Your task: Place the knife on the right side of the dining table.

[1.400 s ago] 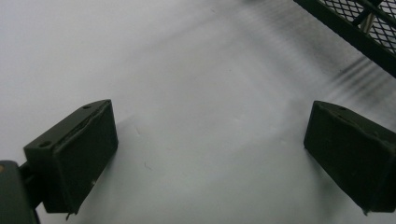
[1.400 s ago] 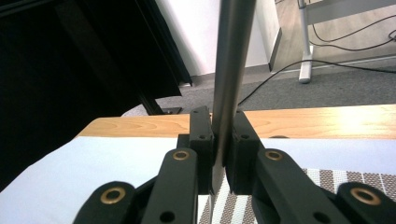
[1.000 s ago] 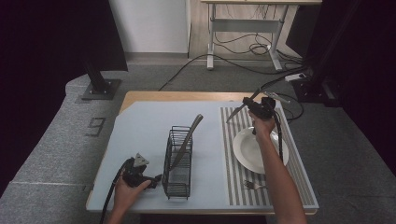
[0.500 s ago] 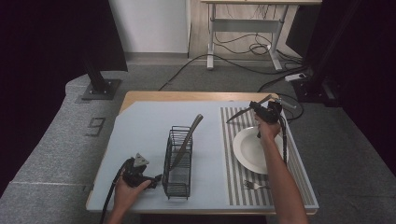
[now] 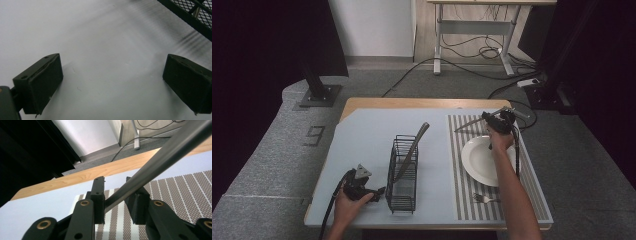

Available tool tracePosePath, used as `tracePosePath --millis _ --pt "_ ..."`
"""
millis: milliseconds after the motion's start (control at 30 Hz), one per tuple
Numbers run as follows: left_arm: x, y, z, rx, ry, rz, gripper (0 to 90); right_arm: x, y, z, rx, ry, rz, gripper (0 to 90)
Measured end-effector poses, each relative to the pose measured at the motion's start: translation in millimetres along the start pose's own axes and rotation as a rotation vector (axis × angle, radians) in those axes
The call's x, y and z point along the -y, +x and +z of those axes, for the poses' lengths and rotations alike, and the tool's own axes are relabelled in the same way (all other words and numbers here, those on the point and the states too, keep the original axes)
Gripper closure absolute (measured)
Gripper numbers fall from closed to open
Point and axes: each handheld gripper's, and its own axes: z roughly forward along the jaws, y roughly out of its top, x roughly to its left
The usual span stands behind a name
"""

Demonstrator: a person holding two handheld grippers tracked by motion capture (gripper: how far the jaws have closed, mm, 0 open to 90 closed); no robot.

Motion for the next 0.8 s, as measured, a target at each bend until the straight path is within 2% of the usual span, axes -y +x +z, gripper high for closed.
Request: tracePosePath --millis 800 --pt "0.0 0.0 0.0 0.000 0.000 0.000 2.4 6.2 -15.1 7.3 0.060 0.066 0.063 61.5"
